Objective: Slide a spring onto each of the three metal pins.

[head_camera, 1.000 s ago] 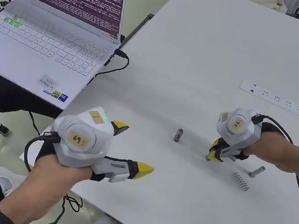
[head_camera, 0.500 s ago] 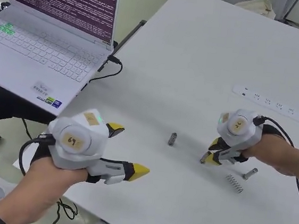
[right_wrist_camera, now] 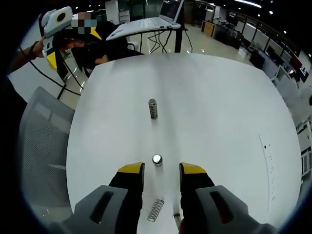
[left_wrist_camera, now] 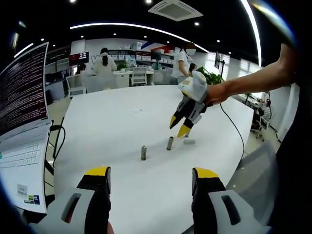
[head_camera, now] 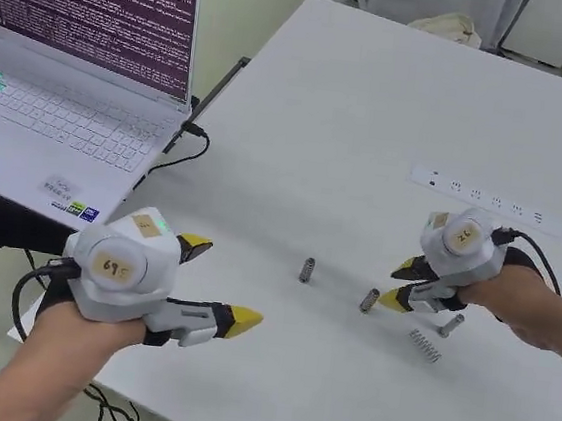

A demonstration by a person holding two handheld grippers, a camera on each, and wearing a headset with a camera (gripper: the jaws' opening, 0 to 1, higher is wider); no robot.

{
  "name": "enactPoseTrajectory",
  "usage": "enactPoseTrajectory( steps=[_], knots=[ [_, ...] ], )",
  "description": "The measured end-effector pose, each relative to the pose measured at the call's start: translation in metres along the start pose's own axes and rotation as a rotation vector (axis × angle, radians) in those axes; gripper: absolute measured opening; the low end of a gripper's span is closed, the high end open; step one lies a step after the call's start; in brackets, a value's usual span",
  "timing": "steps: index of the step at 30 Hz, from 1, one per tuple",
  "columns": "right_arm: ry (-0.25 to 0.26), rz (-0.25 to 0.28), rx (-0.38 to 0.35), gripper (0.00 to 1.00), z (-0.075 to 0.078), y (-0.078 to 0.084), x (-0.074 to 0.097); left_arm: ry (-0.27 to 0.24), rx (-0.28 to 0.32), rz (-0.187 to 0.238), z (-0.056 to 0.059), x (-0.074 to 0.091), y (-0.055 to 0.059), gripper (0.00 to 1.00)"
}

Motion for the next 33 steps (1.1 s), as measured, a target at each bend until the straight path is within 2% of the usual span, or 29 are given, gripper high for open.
enactPoseTrajectory(
  steps=[11,21,28,33],
  knots=[
    [0.06,0.148,-0.122,0.29,0.002,0.004,0.022,-0.013,0.006,0.007,-0.001,0.003,-0.001,0.64],
    [0.106,0.212,-0.175,0.31,0.003,0.014,0.039,0.002,-0.001,0.007,0.004,-0.001,-0.006,0.64],
    [0.14,0.252,-0.201,0.33,-0.001,0.021,0.055,0.005,-0.006,0.002,0.003,-0.003,-0.005,0.64],
    [0.164,0.268,-0.225,0.35,-0.005,0.033,0.065,0.009,-0.009,0.003,0.003,-0.005,-0.008,0.64]
  ],
)
Point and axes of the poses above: the centre of the closed fingertips' face, and the gripper's own axes: x roughly backward along the fingers, z roughly to its right, y roughly out of its underside, the point moved 5 cm from there along x, roughly backward along the fingers, and after that the axes turned 5 degrees about -x, right-handed, at the moved point
